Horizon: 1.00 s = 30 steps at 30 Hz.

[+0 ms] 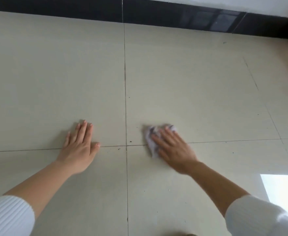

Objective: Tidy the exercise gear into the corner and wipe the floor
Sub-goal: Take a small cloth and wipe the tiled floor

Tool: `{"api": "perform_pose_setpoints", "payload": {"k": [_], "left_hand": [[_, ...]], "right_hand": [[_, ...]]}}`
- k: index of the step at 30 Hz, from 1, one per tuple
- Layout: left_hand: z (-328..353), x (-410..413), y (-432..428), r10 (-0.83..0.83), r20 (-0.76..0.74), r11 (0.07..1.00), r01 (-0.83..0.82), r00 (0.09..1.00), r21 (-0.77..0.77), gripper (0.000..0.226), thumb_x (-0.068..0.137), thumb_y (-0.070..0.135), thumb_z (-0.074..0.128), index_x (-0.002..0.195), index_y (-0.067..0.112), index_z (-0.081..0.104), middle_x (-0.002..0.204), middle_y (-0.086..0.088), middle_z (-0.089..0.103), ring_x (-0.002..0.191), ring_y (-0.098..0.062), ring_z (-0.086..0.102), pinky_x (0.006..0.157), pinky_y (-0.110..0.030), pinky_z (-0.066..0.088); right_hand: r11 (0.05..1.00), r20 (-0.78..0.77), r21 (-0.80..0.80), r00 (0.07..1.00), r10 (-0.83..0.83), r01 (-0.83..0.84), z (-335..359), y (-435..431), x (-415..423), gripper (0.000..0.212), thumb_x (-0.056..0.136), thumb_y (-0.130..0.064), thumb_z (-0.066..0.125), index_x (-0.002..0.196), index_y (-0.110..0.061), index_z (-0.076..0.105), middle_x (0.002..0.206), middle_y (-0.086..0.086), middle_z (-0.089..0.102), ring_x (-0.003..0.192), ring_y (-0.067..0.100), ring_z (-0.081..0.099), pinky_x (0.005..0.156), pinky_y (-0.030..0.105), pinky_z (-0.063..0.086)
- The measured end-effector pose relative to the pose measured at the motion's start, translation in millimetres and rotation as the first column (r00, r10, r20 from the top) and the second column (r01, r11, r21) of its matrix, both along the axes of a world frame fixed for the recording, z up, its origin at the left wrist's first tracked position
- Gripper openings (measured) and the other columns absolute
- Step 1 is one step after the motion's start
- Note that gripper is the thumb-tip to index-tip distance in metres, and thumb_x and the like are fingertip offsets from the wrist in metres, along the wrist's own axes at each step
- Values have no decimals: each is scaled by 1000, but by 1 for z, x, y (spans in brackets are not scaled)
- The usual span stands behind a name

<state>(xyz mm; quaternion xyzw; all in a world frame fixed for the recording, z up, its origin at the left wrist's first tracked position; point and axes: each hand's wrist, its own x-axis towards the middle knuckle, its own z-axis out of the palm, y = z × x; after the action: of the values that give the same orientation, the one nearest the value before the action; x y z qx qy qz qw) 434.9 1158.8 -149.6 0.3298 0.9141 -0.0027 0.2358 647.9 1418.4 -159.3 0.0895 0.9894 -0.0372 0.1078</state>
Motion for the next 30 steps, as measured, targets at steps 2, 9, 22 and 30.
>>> {"api": "perform_pose_setpoints", "payload": {"k": [2, 9, 22, 30], "left_hand": [[4, 6, -6, 7, 19, 1000, -7, 1000, -30, 69, 98, 47, 19, 148, 16, -17, 155, -4, -27, 143, -19, -22, 117, -41, -7], [11, 12, -19, 6, 48, 997, -2, 999, -75, 70, 98, 49, 17, 147, 17, -20, 153, -4, -32, 142, -19, -26, 117, -39, -8], [13, 11, -17, 38, 55, 999, -39, 998, 3, 79, 96, 49, 31, 148, 14, -15, 153, -14, -27, 142, -25, -24, 117, -38, -9], [3, 3, -36, 99, 18, 995, -99, 995, 31, 95, 70, 76, -8, 138, 14, -29, 149, -11, -35, 135, -18, -34, 115, -36, -11]], "right_hand": [[943, -2, -47, 944, -330, 329, 3, 28, 2, 54, 101, -42, 17, 152, -31, 2, 161, 1, 1, 148, 23, -3, 117, 32, -8], [664, 40, -191, 682, -730, 723, 1, -10, -13, 54, 102, -40, 16, 153, -31, 0, 161, -2, -9, 147, 19, -13, 119, 39, -10], [876, 121, -97, 868, 481, -472, 2, -92, 56, 55, 99, -49, 26, 150, -32, 22, 157, -1, 24, 145, 24, 20, 113, 42, 13], [983, 67, -64, 984, -165, 170, 3, 4, -66, 56, 96, -52, -1, 146, -37, -21, 158, -7, -20, 141, 15, -27, 119, 36, -11]]}}
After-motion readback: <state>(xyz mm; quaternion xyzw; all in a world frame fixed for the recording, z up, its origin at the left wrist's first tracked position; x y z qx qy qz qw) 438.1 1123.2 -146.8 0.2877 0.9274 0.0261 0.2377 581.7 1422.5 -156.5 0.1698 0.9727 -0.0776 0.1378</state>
